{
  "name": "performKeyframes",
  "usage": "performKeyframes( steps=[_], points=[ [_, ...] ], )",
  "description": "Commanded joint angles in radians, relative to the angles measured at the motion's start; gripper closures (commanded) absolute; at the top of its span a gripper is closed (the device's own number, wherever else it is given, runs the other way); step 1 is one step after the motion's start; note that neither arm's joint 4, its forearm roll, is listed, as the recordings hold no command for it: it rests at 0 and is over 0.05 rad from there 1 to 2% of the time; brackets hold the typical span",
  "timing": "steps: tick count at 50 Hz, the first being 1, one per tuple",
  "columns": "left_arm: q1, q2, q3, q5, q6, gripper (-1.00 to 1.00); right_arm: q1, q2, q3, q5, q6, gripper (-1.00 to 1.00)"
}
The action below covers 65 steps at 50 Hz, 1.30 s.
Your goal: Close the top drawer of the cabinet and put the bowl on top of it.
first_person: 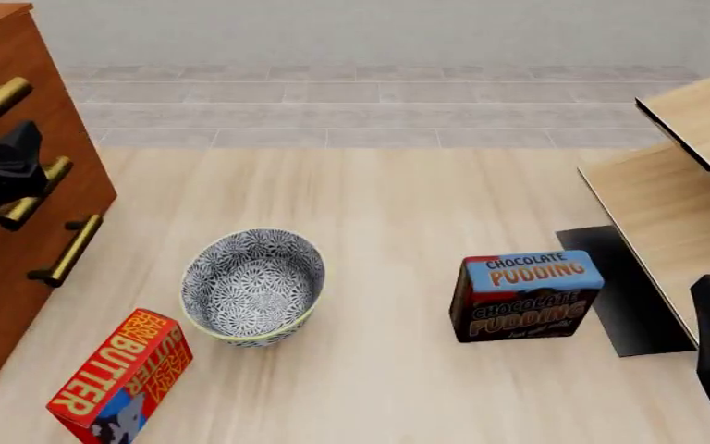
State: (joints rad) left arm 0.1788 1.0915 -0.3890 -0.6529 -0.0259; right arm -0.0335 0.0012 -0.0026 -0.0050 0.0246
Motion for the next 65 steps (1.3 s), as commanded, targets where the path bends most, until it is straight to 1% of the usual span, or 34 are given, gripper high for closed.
performKeyframes(
  steps=[1,5,7,12,17,20,23,25,29,32,34,35,42,44,45,51,54,56,59,64,65],
  points=[
    [0.097,0.011,-0.02,0.009,0.056,-1.0,-0.001,0.0,0.0,0.0,0.001,-1.0],
    [0.091,-0.006,-0.016,0.021,0.051,-1.0,-0.001,0.0,0.0,-0.001,0.001,-1.0],
    [0.081,-0.038,-0.014,0.045,0.054,-1.0,-0.001,0.0,0.0,0.0,0.002,-1.0],
    [0.054,-0.073,-0.001,0.066,0.046,-1.0,0.0,0.0,-0.003,0.002,0.001,-1.0],
    [0.021,-0.143,0.006,0.128,0.046,-1.0,0.0,0.0,-0.006,0.006,0.003,-1.0],
    [0.0,-0.198,0.003,0.187,0.048,-1.0,0.002,0.0,-0.003,0.003,0.003,-1.0],
    [-0.013,-0.23,0.005,0.214,0.049,-1.0,0.003,0.0,-0.002,0.002,0.004,-1.0],
    [-0.032,-0.268,-0.001,0.26,0.044,-1.0,0.003,0.0,0.0,0.0,0.006,-1.0],
    [-0.057,-0.318,-0.009,0.318,0.051,-1.0,0.004,0.0,-0.004,0.004,0.007,-1.0],
    [-0.067,-0.331,-0.013,0.34,0.055,-1.0,0.005,0.0,-0.005,0.004,0.007,-1.0],
    [-0.095,-0.359,-0.024,0.388,0.058,-1.0,0.007,0.0,-0.001,0.001,0.006,-1.0],
    [-0.095,-0.359,-0.024,0.389,0.058,-1.0,0.007,0.0,-0.001,0.001,0.006,-1.0],
    [-0.153,-0.404,-0.069,0.5,0.098,-1.0,0.01,0.0,-0.003,0.002,0.004,-1.0],
    [-0.162,-0.41,-0.084,0.526,0.106,-1.0,0.01,0.0,-0.001,0.0,0.004,-1.0],
    [-0.169,-0.406,-0.092,0.54,0.125,-1.0,0.009,0.0,0.0,-0.001,0.005,-1.0],
    [-0.2,-0.373,-0.143,0.618,0.15,-1.0,0.008,0.0,-0.002,-0.002,0.007,-1.0],
    [-0.203,-0.327,-0.164,0.647,0.137,-1.0,0.007,0.0,-0.003,-0.003,0.009,-1.0],
    [-0.204,-0.315,-0.167,0.649,0.148,-1.0,0.006,0.0,-0.003,-0.002,0.009,-1.0],
    [-0.212,-0.296,-0.189,0.68,0.149,-1.0,0.004,-0.001,-0.001,-0.004,0.012,-1.0],
    [-0.242,-0.259,-0.255,0.767,0.107,-1.0,0.004,-0.001,-0.002,-0.004,0.012,-1.0],
    [-0.242,-0.259,-0.256,0.767,0.107,-1.0,0.004,-0.001,-0.002,-0.004,0.012,-1.0]
  ],
)
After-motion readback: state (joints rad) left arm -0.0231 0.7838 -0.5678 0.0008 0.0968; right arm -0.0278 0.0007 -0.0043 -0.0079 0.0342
